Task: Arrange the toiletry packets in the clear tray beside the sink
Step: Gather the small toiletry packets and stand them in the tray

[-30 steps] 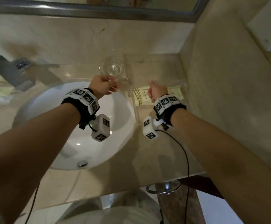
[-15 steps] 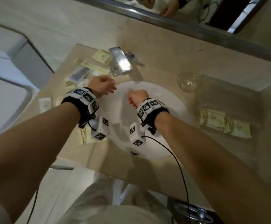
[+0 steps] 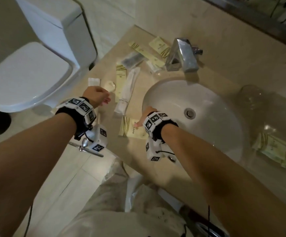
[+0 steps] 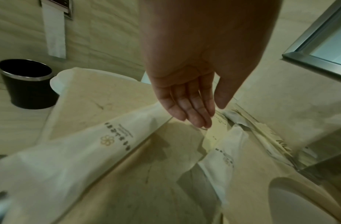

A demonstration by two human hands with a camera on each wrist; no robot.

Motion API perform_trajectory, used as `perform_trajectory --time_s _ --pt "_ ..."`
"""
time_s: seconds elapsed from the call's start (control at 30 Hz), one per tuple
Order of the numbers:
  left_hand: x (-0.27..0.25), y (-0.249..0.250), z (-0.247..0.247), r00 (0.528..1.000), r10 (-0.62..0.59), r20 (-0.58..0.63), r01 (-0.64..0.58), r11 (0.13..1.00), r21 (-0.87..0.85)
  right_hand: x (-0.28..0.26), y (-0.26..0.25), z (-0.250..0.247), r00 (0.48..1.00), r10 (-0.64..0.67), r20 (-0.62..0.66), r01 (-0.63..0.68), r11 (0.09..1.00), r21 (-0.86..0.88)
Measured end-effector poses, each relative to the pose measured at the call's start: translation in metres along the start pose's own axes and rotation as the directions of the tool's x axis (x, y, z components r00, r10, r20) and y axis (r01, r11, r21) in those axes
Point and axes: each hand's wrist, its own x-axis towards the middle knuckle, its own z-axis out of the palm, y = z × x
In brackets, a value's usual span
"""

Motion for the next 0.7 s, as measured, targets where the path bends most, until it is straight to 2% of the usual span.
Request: perform_trajectory --time_s 0.27,0.33,0.43,0.53,0.7 --pt "0.015 0.012 0.000 0.999 0.035 0.039 -0.036 0.999 0.022 0.012 -0.017 -0.019 0.998 0.021 0.067 -0.012 0.990 -0.143" --pt "0.022 0.025 0.002 0.996 0.061 0.065 -0.062 0.998 0.019 0.019 -0.023 -0.033 0.998 0.041 0.046 -0.038 0.998 -0.051" --pt "0.033 0.047 0.009 0.992 0.088 0.090 -0.091 0.996 0.022 0.021 -0.024 -0.060 0.995 0.020 -0.099 -0.001 0.981 0.192" --pt "0.046 0.070 0.020 0.985 0.124 0.116 -0.129 0.991 0.032 0.018 -0.020 -0.082 0.957 0.037 -0.287 0.092 0.902 0.421" --pt "0.071 0.119 0.046 0.963 0.208 0.172 -0.222 0.973 0.065 0.017 -0.006 -0.118 0.841 0.023 -0.540 0.282 0.834 0.474"
